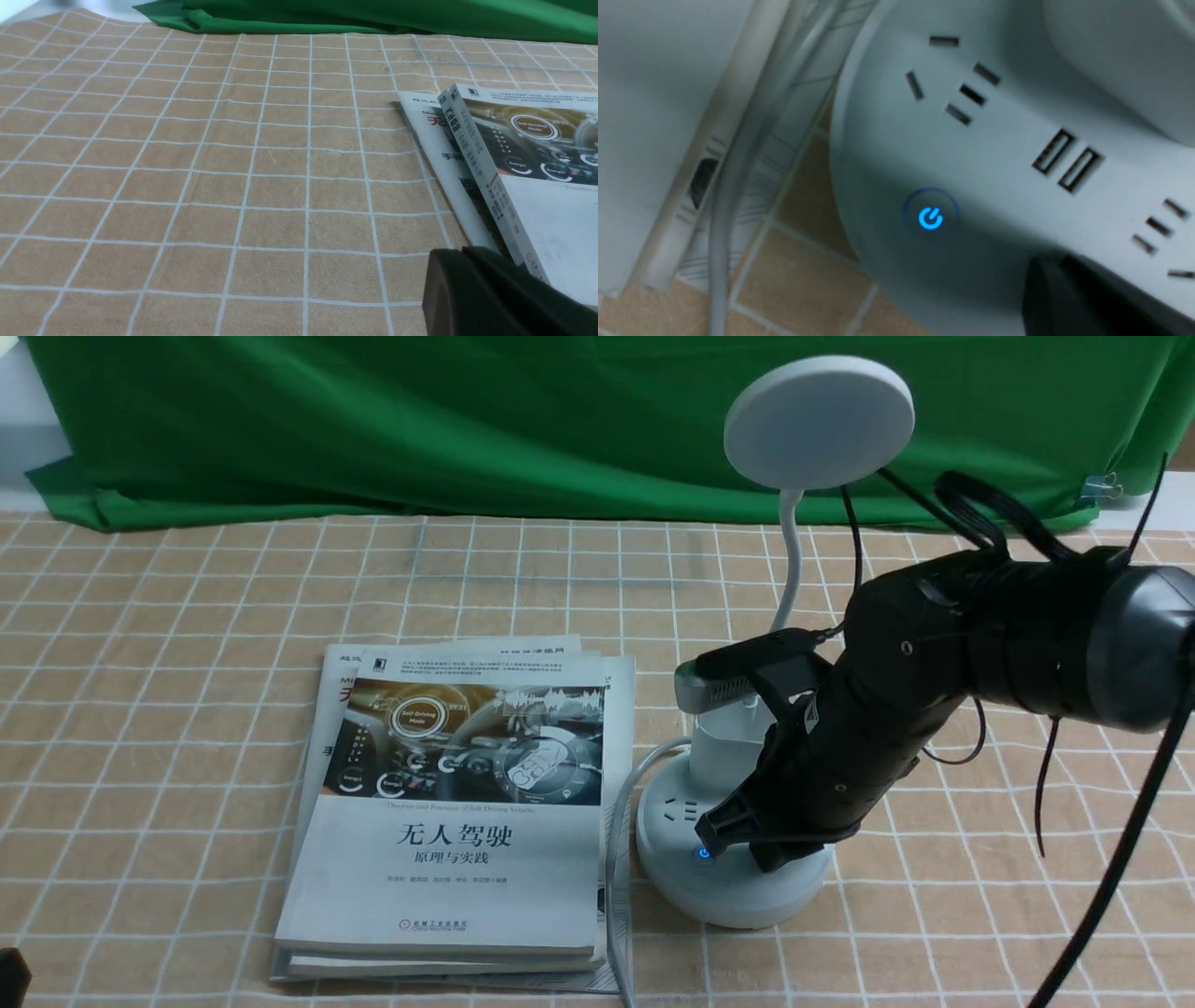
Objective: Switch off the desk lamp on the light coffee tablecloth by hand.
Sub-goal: 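Press the power button on the lamp base to turn the lamp off with the right gripper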
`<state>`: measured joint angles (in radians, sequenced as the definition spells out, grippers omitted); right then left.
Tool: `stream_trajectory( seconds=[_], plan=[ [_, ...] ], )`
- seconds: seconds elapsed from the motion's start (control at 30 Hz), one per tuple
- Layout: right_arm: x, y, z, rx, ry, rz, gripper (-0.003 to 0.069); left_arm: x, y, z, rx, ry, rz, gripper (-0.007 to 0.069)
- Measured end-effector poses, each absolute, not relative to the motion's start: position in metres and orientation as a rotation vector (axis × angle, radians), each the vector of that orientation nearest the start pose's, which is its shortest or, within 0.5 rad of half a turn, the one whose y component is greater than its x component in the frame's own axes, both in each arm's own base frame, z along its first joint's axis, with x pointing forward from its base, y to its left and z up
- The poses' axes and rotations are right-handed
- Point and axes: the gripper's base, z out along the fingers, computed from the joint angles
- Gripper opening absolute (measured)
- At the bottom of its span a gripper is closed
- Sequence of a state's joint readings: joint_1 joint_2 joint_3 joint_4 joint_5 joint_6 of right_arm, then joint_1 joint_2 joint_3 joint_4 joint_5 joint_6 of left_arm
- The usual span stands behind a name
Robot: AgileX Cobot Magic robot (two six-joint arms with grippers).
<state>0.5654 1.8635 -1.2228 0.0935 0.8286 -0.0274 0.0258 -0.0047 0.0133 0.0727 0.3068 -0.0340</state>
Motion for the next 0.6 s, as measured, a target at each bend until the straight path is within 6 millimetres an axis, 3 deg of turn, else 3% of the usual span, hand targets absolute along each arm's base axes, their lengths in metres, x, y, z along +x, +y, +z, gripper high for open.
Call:
stream_trajectory(
  seconds=[0.3,0.6],
  plan=[
    [0.3,0.197,0.185,-0.785,2.863,0.183,0.0038,0.054,0.003,0.181,-0.007,1.799,0.063,0.0005],
    [0.294,0.194,0.212,-0.768,2.791,0.211,0.0038,0.054,0.003,0.181,-0.007,1.799,0.063,0.0005]
  ],
)
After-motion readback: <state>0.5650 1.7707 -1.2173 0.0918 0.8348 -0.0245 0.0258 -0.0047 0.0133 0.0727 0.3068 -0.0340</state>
